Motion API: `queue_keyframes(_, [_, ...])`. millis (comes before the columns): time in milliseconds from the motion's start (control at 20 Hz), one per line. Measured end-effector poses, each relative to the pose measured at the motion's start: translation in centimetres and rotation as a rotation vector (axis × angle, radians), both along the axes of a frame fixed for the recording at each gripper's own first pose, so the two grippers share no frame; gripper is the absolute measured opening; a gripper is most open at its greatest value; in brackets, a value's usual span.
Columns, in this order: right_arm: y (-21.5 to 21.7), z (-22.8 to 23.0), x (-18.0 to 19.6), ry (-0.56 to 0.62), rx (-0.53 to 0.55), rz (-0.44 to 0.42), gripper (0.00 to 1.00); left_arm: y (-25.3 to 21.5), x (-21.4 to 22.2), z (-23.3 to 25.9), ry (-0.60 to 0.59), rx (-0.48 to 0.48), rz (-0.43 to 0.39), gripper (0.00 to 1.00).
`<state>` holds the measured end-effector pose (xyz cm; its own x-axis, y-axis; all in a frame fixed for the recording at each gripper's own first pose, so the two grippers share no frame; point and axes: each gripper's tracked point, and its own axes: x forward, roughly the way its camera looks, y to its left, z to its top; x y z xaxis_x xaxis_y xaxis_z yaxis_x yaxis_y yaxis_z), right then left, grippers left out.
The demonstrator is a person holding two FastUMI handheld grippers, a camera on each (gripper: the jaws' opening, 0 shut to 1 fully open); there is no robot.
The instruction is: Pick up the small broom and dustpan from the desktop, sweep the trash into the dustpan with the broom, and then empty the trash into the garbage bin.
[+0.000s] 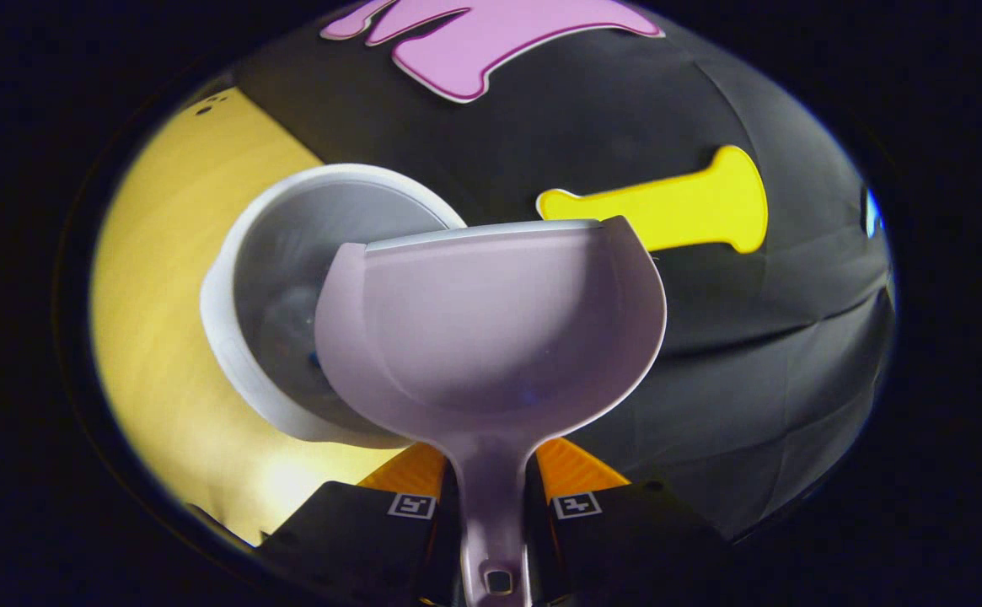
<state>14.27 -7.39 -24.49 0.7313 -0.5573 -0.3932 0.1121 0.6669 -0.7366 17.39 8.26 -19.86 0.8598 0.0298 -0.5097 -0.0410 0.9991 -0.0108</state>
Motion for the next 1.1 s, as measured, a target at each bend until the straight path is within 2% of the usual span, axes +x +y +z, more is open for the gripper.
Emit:
queue_keyframes(100, [0.0, 0.2, 0.0, -0.046, 0.092, -0.020, 0.36, 0.3, -0.6, 0.5, -0.019, -0.003, 0.007, 0.27])
queue_keyframes(150, [0.3, 0.4, 0.0, -0.075, 0.140, -0.025, 0.33, 0.4, -1.0, 0.6, -0.027, -0.007, 0.012, 0.27])
queue_keyframes(300, [1.0, 0.7, 0.4, -0.171, 0.280, -0.020, 0.35, 0.7, -2.5, 1.0, -0.051, -0.014, 0.028, 0.27])
queue_keyframes(600, [5.4, 2.7, 2.1, -0.355, 0.658, 0.065, 0.35, 0.0, -6.5, 0.5, -0.082, -0.004, 0.034, 0.27])
queue_keyframes(700, [6.4, 2.9, 2.3, -0.365, 0.741, 0.105, 0.32, -0.6, -7.5, 0.4, -0.093, 0.000, 0.022, 0.27])
queue_keyframes(750, [6.9, 3.2, 2.8, -0.365, 0.767, 0.130, 0.39, -0.9, -7.8, 0.5, -0.098, 0.000, 0.016, 0.27])
queue_keyframes(800, [7.6, 3.1, 3.3, -0.365, 0.788, 0.150, 0.35, -1.3, -8.2, 0.5, -0.105, -0.001, 0.006, 0.27])
queue_keyframes(850, [8.3, 3.2, 3.2, -0.361, 0.806, 0.169, 0.39, -1.7, -8.3, 0.6, -0.114, 0.000, -0.004, 0.27])
queue_keyframes(900, [9.2, 2.9, 3.3, -0.354, 0.825, 0.190, 0.35, -2.2, -8.5, 0.7, -0.122, 0.003, -0.017, 0.27])
queue_keyframes(950, [10.3, 2.6, 2.9, -0.343, 0.848, 0.212, 0.39, -2.7, -8.5, 0.7, -0.129, 0.009, -0.029, 0.27])
queue_keyframes(1000, [11.1, 2.4, 2.7, -0.327, 0.875, 0.236, 0.35, -3.0, -8.6, 0.9, -0.134, 0.017, -0.040, 0.27])
queue_keyframes(1100, [13.0, 1.9, 2.7, -0.312, 0.932, 0.295, 0.35, -3.8, -8.5, 1.1, -0.144, 0.033, -0.060, 0.27])
